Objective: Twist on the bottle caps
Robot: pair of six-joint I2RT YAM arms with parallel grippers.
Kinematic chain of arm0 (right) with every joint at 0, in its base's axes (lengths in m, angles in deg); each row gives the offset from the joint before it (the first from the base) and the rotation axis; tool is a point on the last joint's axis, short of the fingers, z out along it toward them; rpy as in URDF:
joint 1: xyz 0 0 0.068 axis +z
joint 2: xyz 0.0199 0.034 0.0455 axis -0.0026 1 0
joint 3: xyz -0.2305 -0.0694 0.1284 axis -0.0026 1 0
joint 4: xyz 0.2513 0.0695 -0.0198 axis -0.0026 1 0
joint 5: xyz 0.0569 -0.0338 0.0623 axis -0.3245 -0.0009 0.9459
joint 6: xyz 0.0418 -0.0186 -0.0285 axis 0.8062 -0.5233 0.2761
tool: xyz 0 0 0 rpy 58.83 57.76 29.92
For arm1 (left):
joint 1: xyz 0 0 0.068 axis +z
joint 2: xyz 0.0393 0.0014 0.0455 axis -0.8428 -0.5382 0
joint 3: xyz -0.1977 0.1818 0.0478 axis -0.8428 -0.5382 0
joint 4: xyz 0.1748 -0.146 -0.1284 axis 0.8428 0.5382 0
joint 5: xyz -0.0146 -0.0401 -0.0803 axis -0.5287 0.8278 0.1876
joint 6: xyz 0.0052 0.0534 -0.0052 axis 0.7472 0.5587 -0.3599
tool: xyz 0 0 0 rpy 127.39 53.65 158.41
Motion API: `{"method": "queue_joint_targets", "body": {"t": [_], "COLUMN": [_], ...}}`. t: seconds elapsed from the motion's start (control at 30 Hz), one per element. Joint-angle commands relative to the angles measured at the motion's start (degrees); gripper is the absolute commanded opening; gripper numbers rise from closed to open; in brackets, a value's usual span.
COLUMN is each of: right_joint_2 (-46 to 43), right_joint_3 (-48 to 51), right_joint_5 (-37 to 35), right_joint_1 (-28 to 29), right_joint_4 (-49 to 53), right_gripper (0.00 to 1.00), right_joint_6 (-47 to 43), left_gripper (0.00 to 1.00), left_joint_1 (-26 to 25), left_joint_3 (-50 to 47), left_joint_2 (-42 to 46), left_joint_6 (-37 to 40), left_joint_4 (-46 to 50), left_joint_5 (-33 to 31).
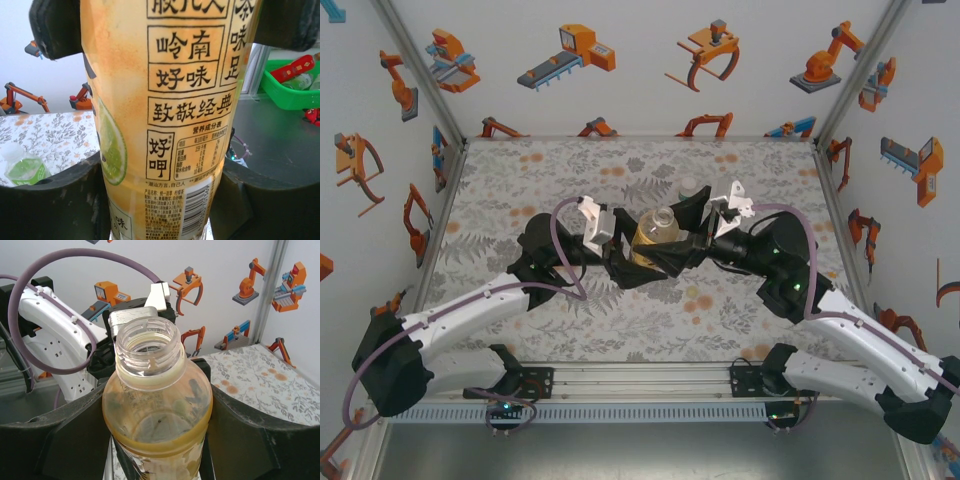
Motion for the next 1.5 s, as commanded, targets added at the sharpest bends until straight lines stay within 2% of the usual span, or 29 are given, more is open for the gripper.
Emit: {"method": "queue_joint_targets", "body": {"t": [0.0,0.07,0.13,0.17,0.3,0.53,0.7,0.9,1.1,1.23,1.47], "right_joint_2": [-1.0,-1.16,-1.49,-1.79,-2.99,-4.44,-4.32,-3.78,-2.64,-0.59,3.21], "right_joint_3": [0.27,0.39,0.34,0.11,-0.82,-1.32,-1.35,-0.84,1.61,1.98,4.6], "right_joint_5": [-0.52,-1.13,-2.34,-3.21,-7.89,-14.3,-19.11,-25.35,-31.8,-36.29,-41.64], "right_joint_1": [0.08,0.08,0.13,0.11,0.14,0.14,0.13,0.1,0.06,0.06,0.09], "right_joint_4": [-1.5,-1.19,-0.38,0.63,5.79,11.73,16.02,21.92,26.79,32.01,37.04], "right_gripper": [0.33,0.39,0.54,0.59,0.67,0.68,0.67,0.67,0.66,0.66,0.65], "right_joint_6": [0.14,0.12,0.0,-0.56,-3.03,-5.37,-4.86,-4.16,-2.84,-1.49,3.28], "left_gripper": [0.53,0.51,0.49,0.47,0.4,0.37,0.28,0.2,0.13,0.03,0.02], "left_joint_1": [-0.21,-0.19,-0.24,-0.16,0.08,3.99,9.37,13.87,19.14,22.24,25.0], "left_joint_3": [1.95,1.96,1.96,1.98,2.13,2.78,4.3,5.79,6.96,7.3,5.73], "left_joint_2": [1.47,1.91,2.6,3.08,5.59,9.36,12.22,15.77,16.99,17.16,17.21], "left_joint_6": [0.72,1.45,2.53,3.29,7.36,9.91,9.82,12.06,12.31,13.38,18.16], "left_joint_4": [0.76,1.98,3.81,5.33,12.46,22.21,29.4,35.51,39.41,41.38,44.08], "left_joint_5": [0.52,-0.12,-1.42,-2.57,-7.88,-13.36,-14.36,-13.79,-10.08,-7.37,-8.81]}}
